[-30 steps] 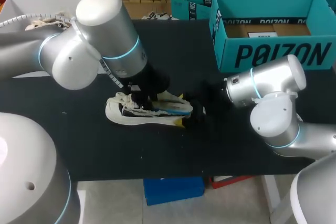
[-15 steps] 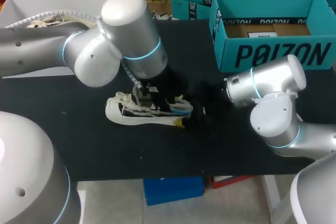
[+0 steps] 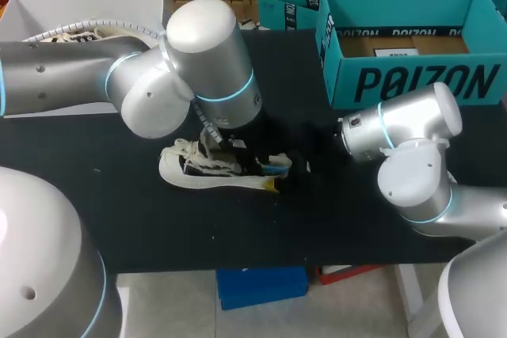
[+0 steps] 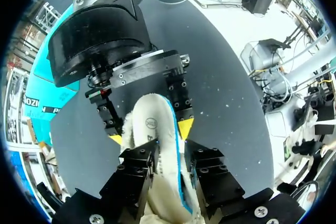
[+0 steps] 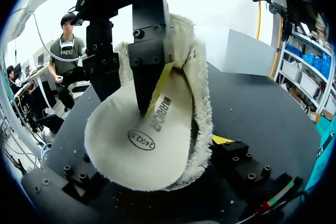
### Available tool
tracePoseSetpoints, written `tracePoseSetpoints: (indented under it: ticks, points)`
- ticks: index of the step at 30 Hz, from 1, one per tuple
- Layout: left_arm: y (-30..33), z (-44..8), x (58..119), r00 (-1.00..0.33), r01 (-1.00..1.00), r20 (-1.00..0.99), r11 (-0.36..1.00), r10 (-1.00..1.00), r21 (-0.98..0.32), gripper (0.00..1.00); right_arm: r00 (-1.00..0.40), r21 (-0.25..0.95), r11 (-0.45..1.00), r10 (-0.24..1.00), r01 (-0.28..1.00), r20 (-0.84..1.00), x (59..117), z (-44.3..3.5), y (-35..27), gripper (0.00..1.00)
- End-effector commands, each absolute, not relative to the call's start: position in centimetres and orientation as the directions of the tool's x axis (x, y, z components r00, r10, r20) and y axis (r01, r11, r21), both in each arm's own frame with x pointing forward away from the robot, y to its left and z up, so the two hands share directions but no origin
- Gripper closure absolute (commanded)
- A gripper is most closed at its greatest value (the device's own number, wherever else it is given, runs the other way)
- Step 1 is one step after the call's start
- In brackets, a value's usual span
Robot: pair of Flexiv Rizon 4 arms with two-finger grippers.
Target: Take the shoe out of the shoebox, open the shoe tongue, remove and reinsert the insole, then place the shoe into the shoebox
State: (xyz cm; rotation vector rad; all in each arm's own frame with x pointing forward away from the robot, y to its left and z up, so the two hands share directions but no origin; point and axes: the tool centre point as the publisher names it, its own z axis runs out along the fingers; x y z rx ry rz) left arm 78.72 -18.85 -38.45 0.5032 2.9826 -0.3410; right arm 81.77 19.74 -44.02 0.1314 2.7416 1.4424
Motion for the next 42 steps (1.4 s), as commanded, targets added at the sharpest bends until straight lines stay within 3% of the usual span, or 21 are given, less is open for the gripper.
tracePoseSetpoints:
  ticks: [1, 8, 10, 11, 25, 32, 42]
  points:
    - [-19.0, -38.6, 79.0, -0.942, 0.331, -0.132, 0.921, 0.309, -0.206, 0.69, -0.995, 0.823, 0.565, 0.095, 0.057, 0.004, 81.8, -44.5, 19.8, 1.00]
    - [-19.3, -38.3, 79.4, -0.942, 0.329, -0.142, 0.920, 0.304, -0.212, 0.75, -0.995, 0.823, 0.565, 0.095, 0.057, 0.004, 81.8, -44.5, 19.8, 1.00]
    - [-19.4, -38.2, 79.5, -0.943, 0.327, -0.144, 0.920, 0.301, -0.215, 0.98, -0.995, 0.823, 0.565, 0.095, 0.057, 0.004, 81.8, -44.5, 19.8, 1.00]
    - [-19.4, -38.2, 79.5, -0.943, 0.326, -0.144, 0.920, 0.300, -0.215, 1.00, -0.995, 0.823, 0.565, 0.095, 0.057, 0.004, 81.8, -44.5, 19.8, 1.00]
    - [-18.5, -36.7, 78.3, -0.942, 0.336, -0.119, 0.908, 0.315, -0.252, 1.00, -0.995, 0.823, 0.565, 0.095, 0.057, 0.004, 81.8, -44.5, 19.8, 1.00]
    - [-17.1, -33.9, 76.3, -0.937, 0.340, -0.061, 0.862, 0.343, -0.376, 1.00, -0.995, 0.823, 0.565, 0.095, 0.057, 0.004, 81.8, -44.5, 19.8, 1.00]
    - [-17.5, -27.1, 73.2, -0.866, 0.392, 0.005, 0.686, 0.500, -0.613, 1.00, -0.995, 0.823, 0.565, 0.095, 0.057, 0.004, 81.8, -44.5, 19.8, 1.00]
